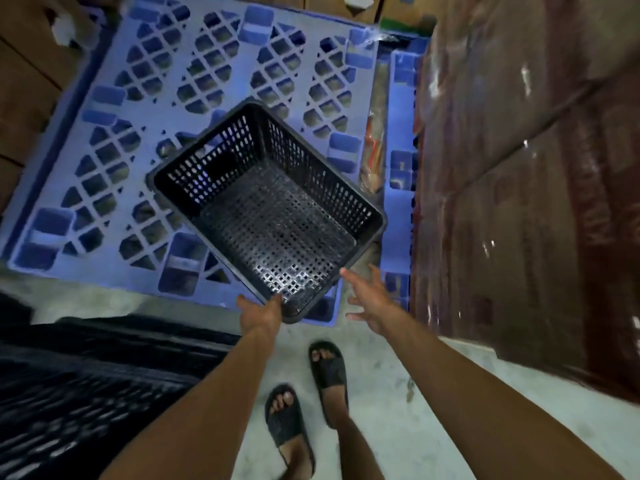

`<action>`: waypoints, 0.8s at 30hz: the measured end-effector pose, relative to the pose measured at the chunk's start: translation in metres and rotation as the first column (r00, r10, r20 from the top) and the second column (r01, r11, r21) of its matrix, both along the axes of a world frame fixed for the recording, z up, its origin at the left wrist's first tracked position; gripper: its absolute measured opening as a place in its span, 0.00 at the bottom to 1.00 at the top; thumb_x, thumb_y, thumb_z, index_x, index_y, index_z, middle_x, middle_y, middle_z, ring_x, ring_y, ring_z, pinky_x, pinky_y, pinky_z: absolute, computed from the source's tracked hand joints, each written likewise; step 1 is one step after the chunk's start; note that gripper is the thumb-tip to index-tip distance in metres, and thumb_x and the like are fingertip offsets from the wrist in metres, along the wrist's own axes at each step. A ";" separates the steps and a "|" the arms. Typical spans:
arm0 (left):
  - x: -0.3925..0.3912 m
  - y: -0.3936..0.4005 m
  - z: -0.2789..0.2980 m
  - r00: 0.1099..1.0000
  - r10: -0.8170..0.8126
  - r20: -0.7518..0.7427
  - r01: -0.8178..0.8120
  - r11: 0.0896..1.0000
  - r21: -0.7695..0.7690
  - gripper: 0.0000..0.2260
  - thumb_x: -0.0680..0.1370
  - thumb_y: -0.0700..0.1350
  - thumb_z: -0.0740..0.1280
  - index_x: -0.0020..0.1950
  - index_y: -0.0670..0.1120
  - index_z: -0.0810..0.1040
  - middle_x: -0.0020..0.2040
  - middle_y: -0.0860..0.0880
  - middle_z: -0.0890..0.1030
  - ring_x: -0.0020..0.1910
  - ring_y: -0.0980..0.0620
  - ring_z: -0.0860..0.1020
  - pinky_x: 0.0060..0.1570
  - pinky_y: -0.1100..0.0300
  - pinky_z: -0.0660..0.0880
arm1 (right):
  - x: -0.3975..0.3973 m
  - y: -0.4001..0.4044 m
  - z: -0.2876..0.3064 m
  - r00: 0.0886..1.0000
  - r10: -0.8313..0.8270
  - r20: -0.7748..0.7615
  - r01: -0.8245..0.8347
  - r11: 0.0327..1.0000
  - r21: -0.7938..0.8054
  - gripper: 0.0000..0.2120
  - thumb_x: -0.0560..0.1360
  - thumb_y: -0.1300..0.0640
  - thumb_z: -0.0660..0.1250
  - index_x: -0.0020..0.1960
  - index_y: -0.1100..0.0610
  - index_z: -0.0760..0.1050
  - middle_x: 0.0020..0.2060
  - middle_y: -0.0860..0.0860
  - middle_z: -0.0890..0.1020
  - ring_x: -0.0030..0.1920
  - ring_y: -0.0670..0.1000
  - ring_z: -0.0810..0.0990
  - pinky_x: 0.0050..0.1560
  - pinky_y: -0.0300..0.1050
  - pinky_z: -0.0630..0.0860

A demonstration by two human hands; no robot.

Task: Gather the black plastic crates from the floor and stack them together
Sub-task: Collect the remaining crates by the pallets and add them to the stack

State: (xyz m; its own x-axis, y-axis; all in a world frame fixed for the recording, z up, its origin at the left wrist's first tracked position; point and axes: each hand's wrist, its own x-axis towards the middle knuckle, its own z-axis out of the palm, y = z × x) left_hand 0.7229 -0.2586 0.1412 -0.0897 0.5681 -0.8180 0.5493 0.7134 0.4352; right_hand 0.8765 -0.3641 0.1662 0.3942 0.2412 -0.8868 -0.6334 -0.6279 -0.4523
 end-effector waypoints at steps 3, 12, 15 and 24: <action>0.005 0.022 -0.056 0.998 0.067 -0.014 -0.066 0.997 0.048 0.43 0.73 0.49 0.73 0.79 0.43 0.52 0.76 0.38 0.65 0.72 0.37 0.68 0.70 0.44 0.66 | 0.010 0.012 -0.055 0.998 -0.027 -0.054 0.027 1.000 -0.011 0.48 0.74 0.44 0.70 0.80 0.45 0.40 0.79 0.52 0.58 0.72 0.61 0.68 0.57 0.62 0.77; 0.003 0.053 -0.115 0.982 0.187 0.022 -0.188 0.979 0.073 0.19 0.75 0.36 0.63 0.66 0.40 0.73 0.54 0.42 0.81 0.55 0.38 0.79 0.60 0.41 0.77 | 0.020 0.041 -0.125 0.963 -0.204 -0.177 0.221 0.972 0.082 0.21 0.75 0.67 0.59 0.68 0.60 0.65 0.54 0.59 0.75 0.49 0.59 0.77 0.42 0.62 0.80; 0.010 0.062 -0.094 0.983 0.183 -0.004 -0.183 0.982 -0.033 0.20 0.77 0.37 0.62 0.70 0.37 0.70 0.60 0.41 0.78 0.57 0.39 0.77 0.62 0.43 0.75 | 0.029 0.052 -0.103 0.925 -0.340 -0.170 0.361 0.926 0.109 0.19 0.70 0.74 0.54 0.56 0.60 0.69 0.48 0.62 0.74 0.47 0.61 0.75 0.50 0.71 0.77; 0.033 0.073 0.072 0.975 0.162 0.155 -0.158 0.987 -0.036 0.12 0.75 0.36 0.62 0.58 0.36 0.75 0.47 0.38 0.77 0.43 0.40 0.76 0.46 0.47 0.76 | 0.053 0.056 0.074 0.952 -0.305 -0.025 0.306 0.951 0.043 0.10 0.67 0.70 0.57 0.38 0.56 0.64 0.29 0.56 0.64 0.27 0.57 0.69 0.30 0.52 0.76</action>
State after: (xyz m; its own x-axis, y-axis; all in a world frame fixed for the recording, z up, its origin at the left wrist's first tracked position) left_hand 0.7558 -0.1855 0.2136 -0.0476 0.5370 -0.8422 0.3535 0.7977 0.4887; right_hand 0.9299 -0.3083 0.2405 0.4391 0.1521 -0.8855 -0.8001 -0.3820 -0.4624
